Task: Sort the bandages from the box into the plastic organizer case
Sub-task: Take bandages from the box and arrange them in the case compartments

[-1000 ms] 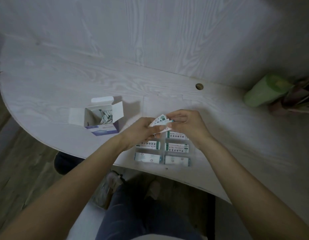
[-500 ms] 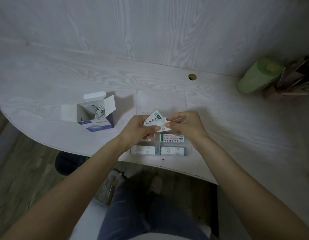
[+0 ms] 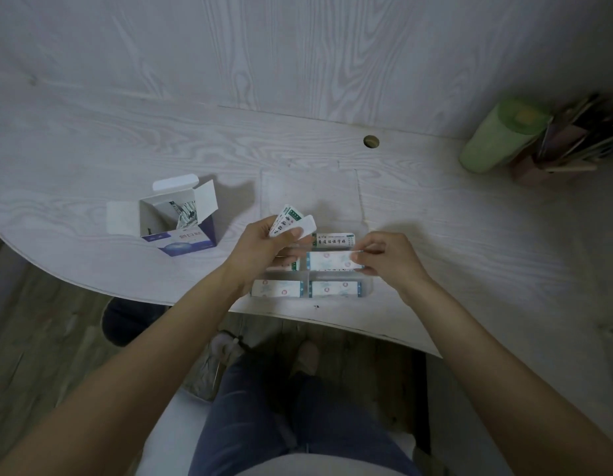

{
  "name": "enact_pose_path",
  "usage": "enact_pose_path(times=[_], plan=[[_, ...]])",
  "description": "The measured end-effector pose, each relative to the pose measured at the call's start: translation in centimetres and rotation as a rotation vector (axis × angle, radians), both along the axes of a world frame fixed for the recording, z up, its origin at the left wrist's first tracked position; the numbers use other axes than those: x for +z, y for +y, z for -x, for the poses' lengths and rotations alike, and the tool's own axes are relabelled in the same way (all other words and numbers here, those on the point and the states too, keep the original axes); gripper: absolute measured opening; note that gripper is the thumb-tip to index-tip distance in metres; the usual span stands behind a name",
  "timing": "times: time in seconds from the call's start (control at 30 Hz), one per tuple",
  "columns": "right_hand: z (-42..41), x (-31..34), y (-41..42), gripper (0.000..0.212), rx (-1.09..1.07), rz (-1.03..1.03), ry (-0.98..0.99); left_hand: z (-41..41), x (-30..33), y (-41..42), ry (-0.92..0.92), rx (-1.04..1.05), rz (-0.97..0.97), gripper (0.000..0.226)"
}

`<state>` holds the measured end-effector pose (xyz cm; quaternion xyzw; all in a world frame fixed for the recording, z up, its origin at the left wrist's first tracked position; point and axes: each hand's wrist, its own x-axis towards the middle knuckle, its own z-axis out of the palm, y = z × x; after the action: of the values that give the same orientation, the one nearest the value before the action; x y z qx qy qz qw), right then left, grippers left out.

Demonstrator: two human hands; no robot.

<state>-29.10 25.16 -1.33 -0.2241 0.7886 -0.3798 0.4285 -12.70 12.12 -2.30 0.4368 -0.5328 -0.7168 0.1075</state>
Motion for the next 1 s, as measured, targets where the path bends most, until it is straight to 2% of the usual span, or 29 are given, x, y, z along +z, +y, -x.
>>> enact_pose_path(times=[0.2, 0.4, 0.5, 0.67, 0.83, 1.0], plan=[[-0.2, -1.6, 1.5, 0.012, 0.072, -0.168, 0.162, 0.2, 0.3, 0.5, 0.003, -0.010, -0.039, 0.022], [-1.7, -2.6, 1.4, 0.001, 0.140, -0.210, 0.303, 0.0, 0.3, 0.6, -0.009, -0.014, -0.048, 0.020], [-2.1, -2.7, 1.4, 0.003, 0.228, -0.331, 0.500, -0.3, 0.1, 0.7, -0.010, -0.027, -0.040, 0.018], [-2.6, -3.0, 1.7, 0.009, 0.360, -0.370, 0.747, -0.4, 0.2, 1.0, -0.004, -0.039, -0.043, 0.017], [-2.8, -3.3, 1.9, 0.018, 0.488, -0.347, 0.906, -0.3, 0.3, 0.8, 0.006, -0.029, -0.045, 0.018], [-2.5, -2.9, 1.4, 0.020, 0.583, -0.370, 0.947, -0.1, 0.6, 0.9, 0.048, -0.012, -0.122, 0.025]])
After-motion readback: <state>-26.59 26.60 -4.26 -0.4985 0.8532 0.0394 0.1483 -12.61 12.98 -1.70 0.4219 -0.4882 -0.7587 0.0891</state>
